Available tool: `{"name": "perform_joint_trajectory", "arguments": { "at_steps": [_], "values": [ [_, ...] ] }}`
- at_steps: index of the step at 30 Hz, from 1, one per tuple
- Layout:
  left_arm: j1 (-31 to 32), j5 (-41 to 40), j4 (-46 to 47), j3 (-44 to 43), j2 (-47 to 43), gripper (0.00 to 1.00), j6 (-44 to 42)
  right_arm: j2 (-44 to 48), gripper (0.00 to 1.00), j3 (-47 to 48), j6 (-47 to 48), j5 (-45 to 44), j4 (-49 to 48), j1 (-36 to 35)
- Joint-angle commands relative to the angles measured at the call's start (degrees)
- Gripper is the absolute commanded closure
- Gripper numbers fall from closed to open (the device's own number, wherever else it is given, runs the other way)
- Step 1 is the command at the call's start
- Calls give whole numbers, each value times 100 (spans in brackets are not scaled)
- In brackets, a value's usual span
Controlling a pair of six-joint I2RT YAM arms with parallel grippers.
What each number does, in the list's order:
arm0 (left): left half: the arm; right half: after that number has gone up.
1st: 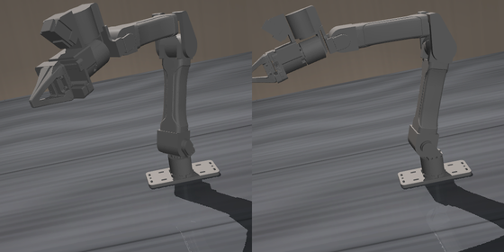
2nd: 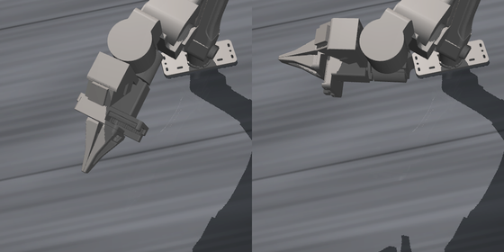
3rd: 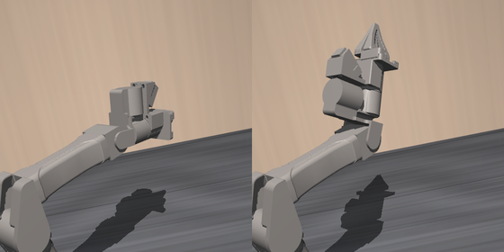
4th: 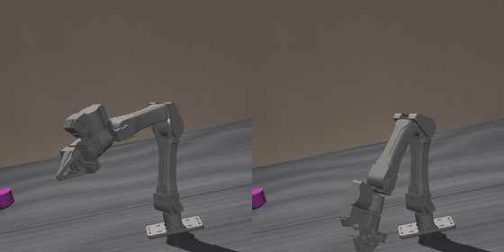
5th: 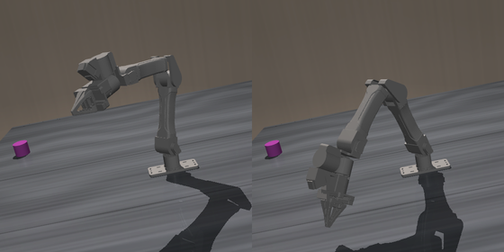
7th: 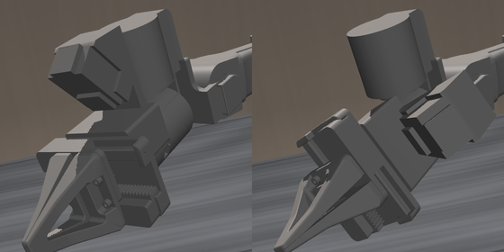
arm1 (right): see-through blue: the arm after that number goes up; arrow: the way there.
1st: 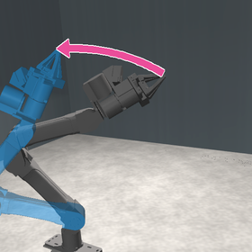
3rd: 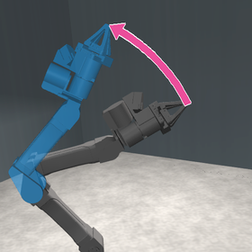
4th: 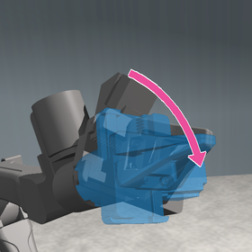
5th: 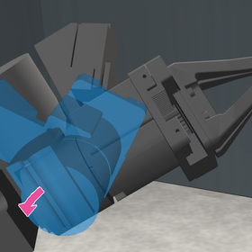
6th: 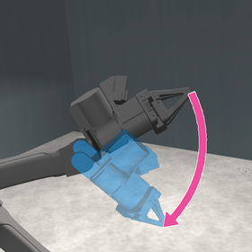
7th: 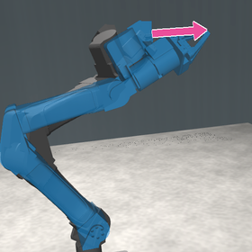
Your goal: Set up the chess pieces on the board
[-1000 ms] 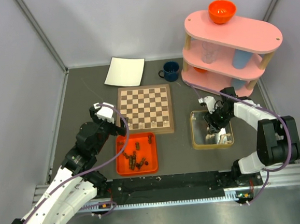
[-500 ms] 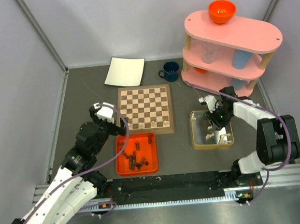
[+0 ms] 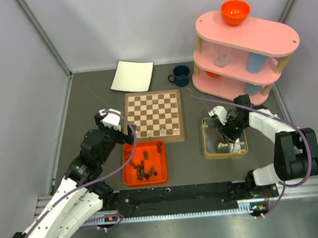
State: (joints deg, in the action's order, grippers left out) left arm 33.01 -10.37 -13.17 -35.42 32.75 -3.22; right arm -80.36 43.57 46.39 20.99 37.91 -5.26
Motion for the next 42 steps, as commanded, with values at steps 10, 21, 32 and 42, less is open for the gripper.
{"name": "perform_joint_trajectory", "arguments": {
  "at_steps": [10, 21, 32, 42],
  "values": [
    [-23, -18, 306, 44, -23, 1, -91, 2, 55, 811, -1316, 133, -12, 647],
    [-23, 0, 315, 44, -15, 1, -82, -173, 50, 820, 883, 519, 286, 657],
    [-23, -44, 306, 53, 3, 1, -99, -929, 50, 1153, 2603, 459, 560, 561],
    [-23, -35, 306, 53, 3, 1, -100, -1167, 87, 987, 2761, 335, 612, 561]
  ]
}}
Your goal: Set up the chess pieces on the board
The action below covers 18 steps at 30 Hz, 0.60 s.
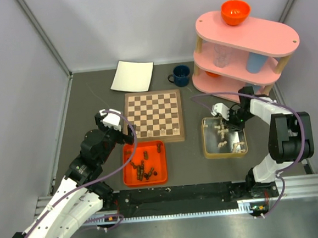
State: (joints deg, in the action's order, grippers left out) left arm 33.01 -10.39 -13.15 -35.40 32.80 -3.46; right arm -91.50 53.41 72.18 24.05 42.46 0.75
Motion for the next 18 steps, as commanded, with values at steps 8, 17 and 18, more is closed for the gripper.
{"name": "perform_joint_trajectory", "arguments": {
  "at_steps": [8, 17, 18],
  "values": [
    [-23, 265, 304, 59, 7, 1, -31, 765, 100, -331, -89, 415, 464, -40],
    [-23, 853, 295, 24, 86, 1, 39, 1425, 100, -463, -502, 934, 579, -40],
    [-23, 994, 295, 15, 104, 1, 91, 1460, 100, -419, -564, 978, 579, -40]
  ]
}}
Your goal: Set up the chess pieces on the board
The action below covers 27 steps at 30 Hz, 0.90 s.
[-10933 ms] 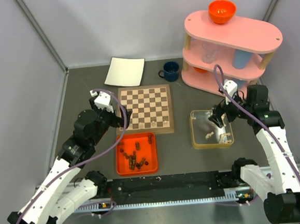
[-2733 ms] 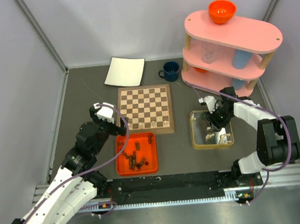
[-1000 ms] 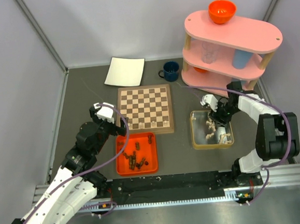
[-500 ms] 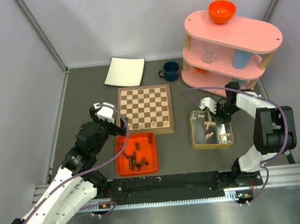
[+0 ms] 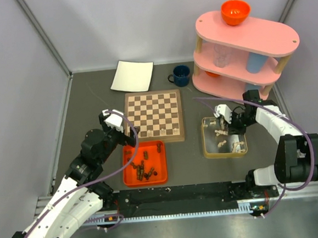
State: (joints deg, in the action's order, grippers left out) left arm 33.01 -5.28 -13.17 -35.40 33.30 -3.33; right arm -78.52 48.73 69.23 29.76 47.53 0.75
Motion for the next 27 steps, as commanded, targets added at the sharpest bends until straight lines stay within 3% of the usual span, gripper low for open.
{"name": "perform_joint_trajectory", "arguments": {
  "at_steps": [1, 4, 5, 8, 9, 12, 18, 23, 27],
  "values": [
    [-23, 710, 297, -2, 80, 1, 113, 188, 100, 66, -392, 434, 72, -40],
    [-32, 1615, 358, -230, 326, 1, 603, 469, 100, 102, -577, 610, 81, -40],
    [-23, 2270, 524, -283, 422, 1, 762, 548, 100, 102, -612, 671, 81, -40],
    [-23, 3197, 1095, -406, 958, 2, 1980, 706, 100, 110, -840, 829, 99, -40],
    [-23, 3722, 1706, -415, 1325, 4, 2316, 733, 100, 102, -911, 865, 90, -40],
    [204, 4104, 2719, -537, 2176, 9, 3267, 829, 100, 102, -1087, 865, 108, -40],
    [917, 4227, 2600, -1740, 4112, 12, 2725, 944, 100, 172, -1298, 1066, 266, -40],
    [1110, 5001, 3188, -2199, 5324, 15, 1751, 1067, 100, 277, -1219, 1295, 459, -40],
    [1128, 5563, 3935, -2576, 6108, 16, 1844, 1120, 100, 269, -1061, 1436, 608, -40]
  ]
}}
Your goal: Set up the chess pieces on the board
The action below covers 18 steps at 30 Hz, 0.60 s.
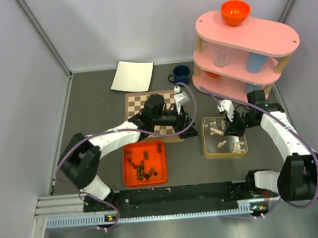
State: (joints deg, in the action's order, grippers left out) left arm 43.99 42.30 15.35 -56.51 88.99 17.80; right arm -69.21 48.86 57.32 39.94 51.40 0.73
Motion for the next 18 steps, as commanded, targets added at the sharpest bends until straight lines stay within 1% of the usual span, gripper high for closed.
{"name": "perform_joint_trajectory", "arguments": {
  "at_steps": [1, 2, 4, 5, 8, 9, 10, 13, 16, 18],
  "values": [
    [48, 928, 1301, -527, 697, 18, -51, 197, 100, 264, 148, 426, 248, -38],
    [40, 1042, 1738, -615, 968, 18, 99, 232, 100, 264, 165, 453, 257, -38],
    [66, 1148, 2224, -712, 1225, 20, 563, 241, 100, 256, 174, 488, 292, -38],
    [66, 1166, 2627, -808, 1478, 20, 706, 259, 100, 264, 183, 532, 292, -38],
    [110, 1245, 3130, -1106, 1954, 24, 1224, 259, 100, 282, 218, 593, 345, -38],
    [145, 1280, 3166, -1195, 2077, 25, 1313, 259, 100, 291, 227, 602, 353, -38],
    [163, 1315, 3175, -1291, 2287, 30, 1427, 259, 100, 299, 227, 611, 371, -38],
    [259, 1359, 3158, -1538, 2587, 35, 1498, 268, 100, 308, 236, 629, 389, -38],
    [321, 1316, 2895, -1661, 2746, 41, 1359, 268, 100, 317, 245, 637, 397, -38],
    [365, 1289, 2649, -1723, 2799, 47, 1200, 268, 100, 326, 236, 637, 406, -38]
  ]
}}
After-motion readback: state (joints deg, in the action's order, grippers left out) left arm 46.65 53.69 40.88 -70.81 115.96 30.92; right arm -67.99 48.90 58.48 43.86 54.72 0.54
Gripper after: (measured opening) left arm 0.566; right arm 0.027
